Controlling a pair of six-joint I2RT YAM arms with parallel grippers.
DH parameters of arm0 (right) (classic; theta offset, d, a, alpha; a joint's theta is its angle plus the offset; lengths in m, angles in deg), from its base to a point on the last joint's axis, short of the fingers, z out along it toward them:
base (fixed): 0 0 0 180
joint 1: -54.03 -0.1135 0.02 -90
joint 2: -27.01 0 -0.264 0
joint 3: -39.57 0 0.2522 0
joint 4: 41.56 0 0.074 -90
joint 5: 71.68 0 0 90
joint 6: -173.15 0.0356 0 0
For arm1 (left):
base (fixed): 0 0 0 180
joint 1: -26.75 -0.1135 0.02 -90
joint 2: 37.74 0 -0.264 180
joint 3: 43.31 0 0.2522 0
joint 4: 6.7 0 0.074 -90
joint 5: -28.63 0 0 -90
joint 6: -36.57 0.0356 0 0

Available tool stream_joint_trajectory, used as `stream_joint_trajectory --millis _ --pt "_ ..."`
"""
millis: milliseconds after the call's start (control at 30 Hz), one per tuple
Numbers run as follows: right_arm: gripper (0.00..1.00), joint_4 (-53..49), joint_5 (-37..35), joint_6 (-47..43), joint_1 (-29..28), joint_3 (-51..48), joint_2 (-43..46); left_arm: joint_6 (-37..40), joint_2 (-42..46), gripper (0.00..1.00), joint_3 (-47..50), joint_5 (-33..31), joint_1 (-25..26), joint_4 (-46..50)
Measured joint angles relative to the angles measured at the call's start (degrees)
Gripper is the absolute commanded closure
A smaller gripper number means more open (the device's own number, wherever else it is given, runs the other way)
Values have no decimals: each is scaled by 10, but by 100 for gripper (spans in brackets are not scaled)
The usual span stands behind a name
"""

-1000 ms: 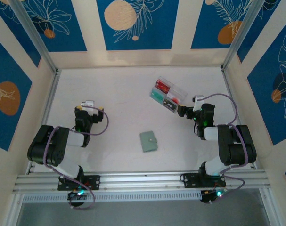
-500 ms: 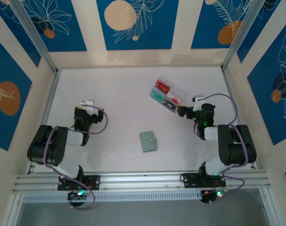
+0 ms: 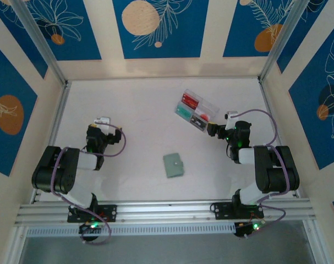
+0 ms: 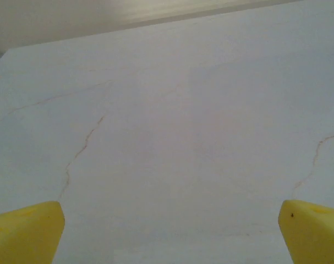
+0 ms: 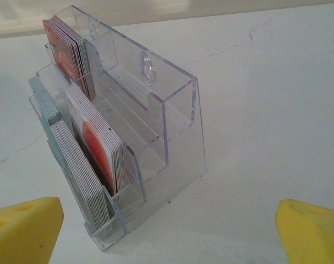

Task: Put the credit cards into the card holder

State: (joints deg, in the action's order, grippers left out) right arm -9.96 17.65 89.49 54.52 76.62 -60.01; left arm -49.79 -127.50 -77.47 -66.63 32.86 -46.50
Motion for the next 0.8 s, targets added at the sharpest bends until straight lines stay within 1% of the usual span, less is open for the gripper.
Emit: stream_joint_trajectory --millis 200,800 --pt "1 0 0 0 0 0 0 4 0 0 1 21 0 -8" --pt "1 0 0 0 0 0 0 10 0 0 1 33 0 -12"
